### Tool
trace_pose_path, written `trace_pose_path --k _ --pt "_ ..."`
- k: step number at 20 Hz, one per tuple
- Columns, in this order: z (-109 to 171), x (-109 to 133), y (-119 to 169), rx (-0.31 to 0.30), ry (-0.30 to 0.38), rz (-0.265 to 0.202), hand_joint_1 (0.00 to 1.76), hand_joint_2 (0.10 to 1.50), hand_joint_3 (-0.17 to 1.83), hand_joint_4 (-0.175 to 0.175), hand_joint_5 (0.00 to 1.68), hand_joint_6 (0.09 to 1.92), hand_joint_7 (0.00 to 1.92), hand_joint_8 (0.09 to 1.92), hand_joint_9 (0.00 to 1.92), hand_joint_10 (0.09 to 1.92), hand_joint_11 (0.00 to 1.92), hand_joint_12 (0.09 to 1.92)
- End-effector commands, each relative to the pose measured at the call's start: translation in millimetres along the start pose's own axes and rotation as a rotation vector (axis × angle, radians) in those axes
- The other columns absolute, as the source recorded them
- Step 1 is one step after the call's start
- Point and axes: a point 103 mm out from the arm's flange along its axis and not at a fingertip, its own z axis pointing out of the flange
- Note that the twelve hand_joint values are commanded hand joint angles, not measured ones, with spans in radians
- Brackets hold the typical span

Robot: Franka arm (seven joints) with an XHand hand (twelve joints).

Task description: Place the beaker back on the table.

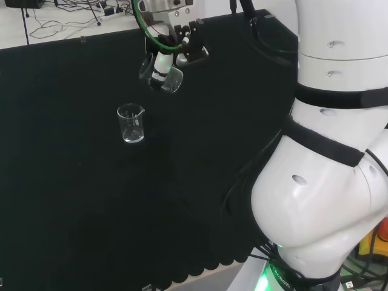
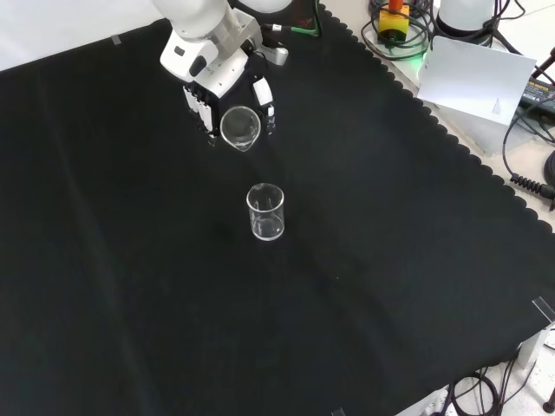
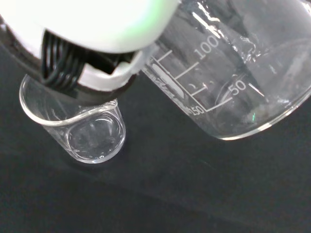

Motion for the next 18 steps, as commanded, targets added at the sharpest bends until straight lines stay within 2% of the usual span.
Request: trace_pose_path --k 1,6,12,18 --pt "7 -13 0 -0.076 0.072 -0.034 1.31 0.68 0.59 -0.175 1.27 0.62 1.33 0.58 1.61 0.09 1.2 0.8" --pt "17 -30 0 -0.146 0.153 -0.058 1.31 0.69 0.59 -0.175 1.27 0.62 1.32 0.58 1.6 0.09 1.17 0.83" --pt "41 -62 5 -0.178 0.281 -0.026 1.31 0.69 0.58 -0.175 1.27 0.62 1.32 0.59 1.6 0.09 1.16 0.84" --pt "68 -89 15 -0.213 0.366 -0.022 1.31 0.7 0.57 -0.175 1.26 0.63 1.32 0.59 1.59 0.09 1.13 0.86"
